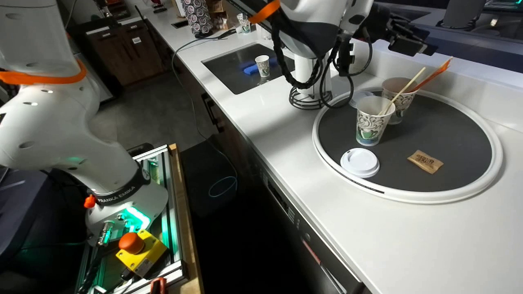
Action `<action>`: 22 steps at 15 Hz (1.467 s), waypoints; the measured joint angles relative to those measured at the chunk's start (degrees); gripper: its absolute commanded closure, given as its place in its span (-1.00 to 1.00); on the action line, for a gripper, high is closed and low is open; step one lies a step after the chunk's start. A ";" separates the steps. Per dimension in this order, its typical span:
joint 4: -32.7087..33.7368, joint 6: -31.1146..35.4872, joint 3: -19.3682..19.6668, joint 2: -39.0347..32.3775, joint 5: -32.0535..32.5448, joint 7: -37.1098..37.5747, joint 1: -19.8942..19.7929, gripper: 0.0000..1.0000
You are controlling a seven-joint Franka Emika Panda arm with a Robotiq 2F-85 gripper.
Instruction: Place the wooden stirrers in the coffee cup at the back.
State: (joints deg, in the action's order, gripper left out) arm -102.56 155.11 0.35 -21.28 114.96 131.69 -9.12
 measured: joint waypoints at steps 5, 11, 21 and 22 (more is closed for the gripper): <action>-8.22 4.92 1.29 6.94 -4.52 -6.39 -1.21 -0.99; -13.01 5.29 2.54 8.14 -5.90 -9.58 -1.84 -1.00; -6.30 5.29 1.88 0.54 -5.91 -13.33 -1.73 -0.02; -5.78 5.29 1.85 -0.17 -5.92 -13.73 -1.73 0.16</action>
State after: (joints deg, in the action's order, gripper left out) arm -108.35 160.41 2.21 -21.45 109.04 117.96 -10.86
